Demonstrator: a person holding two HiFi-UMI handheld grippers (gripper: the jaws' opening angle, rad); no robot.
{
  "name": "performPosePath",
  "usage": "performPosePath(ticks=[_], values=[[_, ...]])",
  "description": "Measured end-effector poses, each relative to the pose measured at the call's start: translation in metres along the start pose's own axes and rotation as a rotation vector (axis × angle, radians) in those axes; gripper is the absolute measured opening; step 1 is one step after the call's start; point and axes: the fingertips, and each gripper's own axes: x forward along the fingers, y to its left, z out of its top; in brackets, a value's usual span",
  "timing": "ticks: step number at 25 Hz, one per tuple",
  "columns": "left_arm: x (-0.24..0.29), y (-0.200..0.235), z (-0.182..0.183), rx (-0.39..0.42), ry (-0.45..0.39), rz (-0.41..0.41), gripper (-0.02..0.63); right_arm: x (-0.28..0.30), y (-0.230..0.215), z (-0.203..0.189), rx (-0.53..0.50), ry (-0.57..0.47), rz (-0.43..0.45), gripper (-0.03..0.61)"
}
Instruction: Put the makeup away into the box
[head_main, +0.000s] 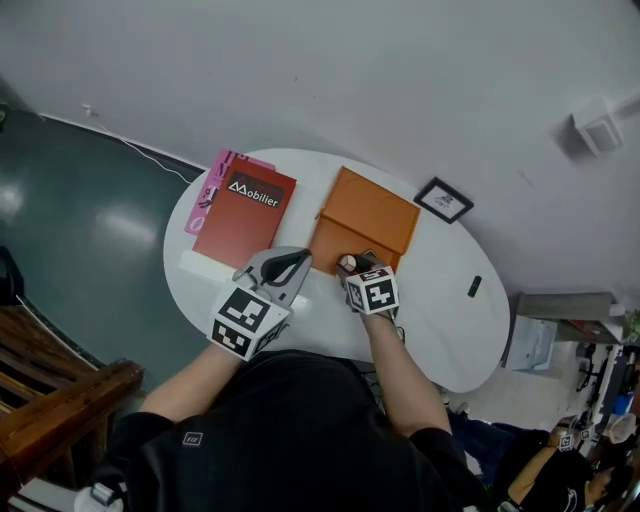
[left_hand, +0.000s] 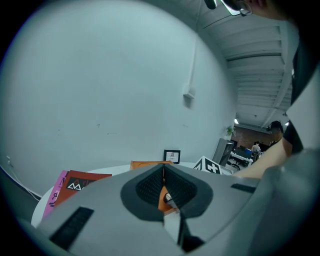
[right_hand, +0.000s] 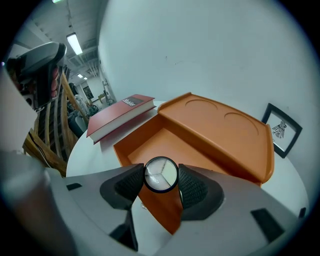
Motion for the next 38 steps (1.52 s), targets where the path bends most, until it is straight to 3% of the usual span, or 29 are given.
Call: performPosePath(ticks=[6, 12, 22, 27, 31, 35, 38], values=[[0.003, -0.001, -0.004, -0.024, -0.001, 0.002, 0.014, 0.005, -0.001, 0.001, 0.023, 0.036, 0.033, 0.231], [0.0, -0.009, -0.003, -0.022, -0.011, -0.017, 0.014, 0.001, 0.003, 0.001, 0.031, -0.001, 0.055, 0.232], [0.001, -0.021, 0.0, -0.008, -0.044, -0.037, 0.014, -0.083, -0.013, 0.013, 0.067, -0.22, -0.005, 0.211], [0.017, -0.042, 0.01, -0.005, -0.06, -0.019, 0.014, -0.155, -0.059, 0.016, 0.117, -0.383, -0.095, 0.106], [0.049, -0.082, 0.013, 0.027, -0.044, -0.015, 0.014, -0.195, -0.112, -0.006, 0.104, -0.442, -0.153, 0.082], [0.1, -0.142, 0.027, 0.054, -0.04, -0.006, 0.014, -0.233, -0.164, -0.047, 0.117, -0.486, -0.097, 0.049], [0.142, -0.193, 0.034, 0.029, -0.047, -0.022, 0.014, -0.261, -0.207, -0.081, 0.115, -0.502, -0.063, 0.048]])
